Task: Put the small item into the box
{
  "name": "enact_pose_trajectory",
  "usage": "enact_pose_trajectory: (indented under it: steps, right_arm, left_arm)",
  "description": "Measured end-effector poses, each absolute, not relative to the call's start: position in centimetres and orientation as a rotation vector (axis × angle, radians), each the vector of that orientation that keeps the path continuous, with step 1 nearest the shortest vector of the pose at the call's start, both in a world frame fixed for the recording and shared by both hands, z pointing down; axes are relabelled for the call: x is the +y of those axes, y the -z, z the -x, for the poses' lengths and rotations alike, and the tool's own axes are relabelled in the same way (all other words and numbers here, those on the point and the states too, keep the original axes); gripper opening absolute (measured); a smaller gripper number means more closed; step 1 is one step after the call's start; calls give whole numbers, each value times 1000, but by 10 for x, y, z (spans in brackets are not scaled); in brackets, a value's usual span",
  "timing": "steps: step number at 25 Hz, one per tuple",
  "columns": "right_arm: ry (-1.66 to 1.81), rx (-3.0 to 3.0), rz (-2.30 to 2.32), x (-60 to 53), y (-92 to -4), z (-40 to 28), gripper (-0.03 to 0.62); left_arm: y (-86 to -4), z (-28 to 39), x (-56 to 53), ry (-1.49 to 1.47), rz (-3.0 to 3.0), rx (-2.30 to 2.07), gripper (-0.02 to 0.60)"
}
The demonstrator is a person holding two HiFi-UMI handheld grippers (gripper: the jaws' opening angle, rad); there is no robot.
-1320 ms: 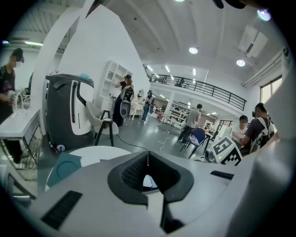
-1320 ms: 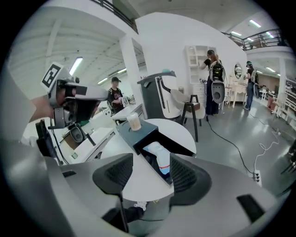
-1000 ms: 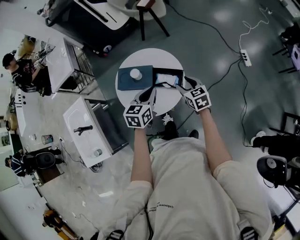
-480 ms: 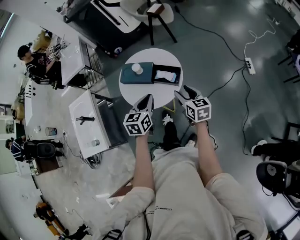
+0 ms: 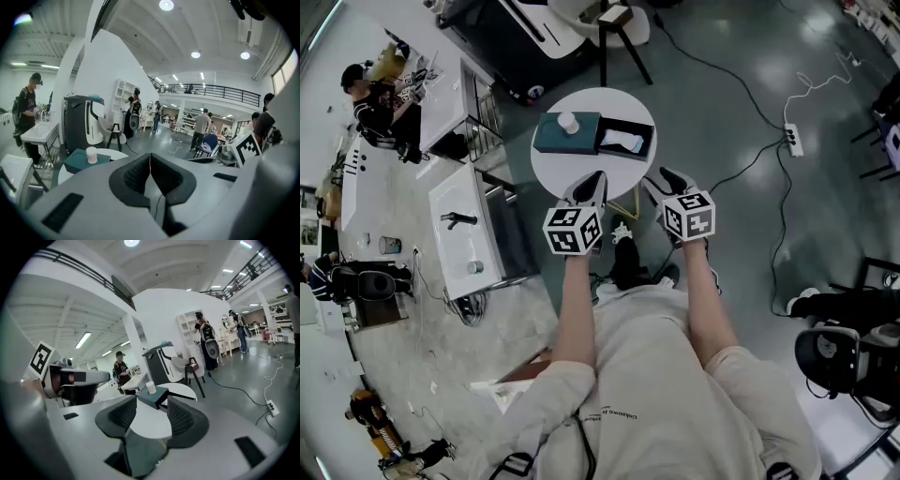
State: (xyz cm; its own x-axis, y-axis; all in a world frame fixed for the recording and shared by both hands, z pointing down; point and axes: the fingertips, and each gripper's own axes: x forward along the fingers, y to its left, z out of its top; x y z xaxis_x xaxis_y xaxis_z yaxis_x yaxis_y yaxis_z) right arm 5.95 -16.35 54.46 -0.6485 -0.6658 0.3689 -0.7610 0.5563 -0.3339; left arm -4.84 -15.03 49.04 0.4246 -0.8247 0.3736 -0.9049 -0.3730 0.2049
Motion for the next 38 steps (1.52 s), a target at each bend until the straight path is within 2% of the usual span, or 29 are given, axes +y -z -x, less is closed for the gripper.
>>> enact_pose_trajectory:
  steps: [5, 11, 14, 25, 38]
  right_arm:
    - [-806, -2660, -1339, -172, -524, -78, 205]
    - [-819, -2704, -1368, -167, -513, -84, 107]
    - [-797, -2708, -1365, -162, -507, -83, 86]
    - [-822, -2690, -1352, -151, -522, -80, 35]
    - [-874, -2612, -1252, -141, -538, -77, 34]
  left_arm:
    - [-471, 36, -158, -321, -2366, -1471, 21]
    - [-479, 18, -153, -373, -2397, -1435, 21]
    - [-481, 11, -149, -378, -2404, -1421, 21]
    - [-497, 14, -141, -403, -2383, -1408, 21]
    - [-533, 14, -123, -446, -2331, -1366, 21]
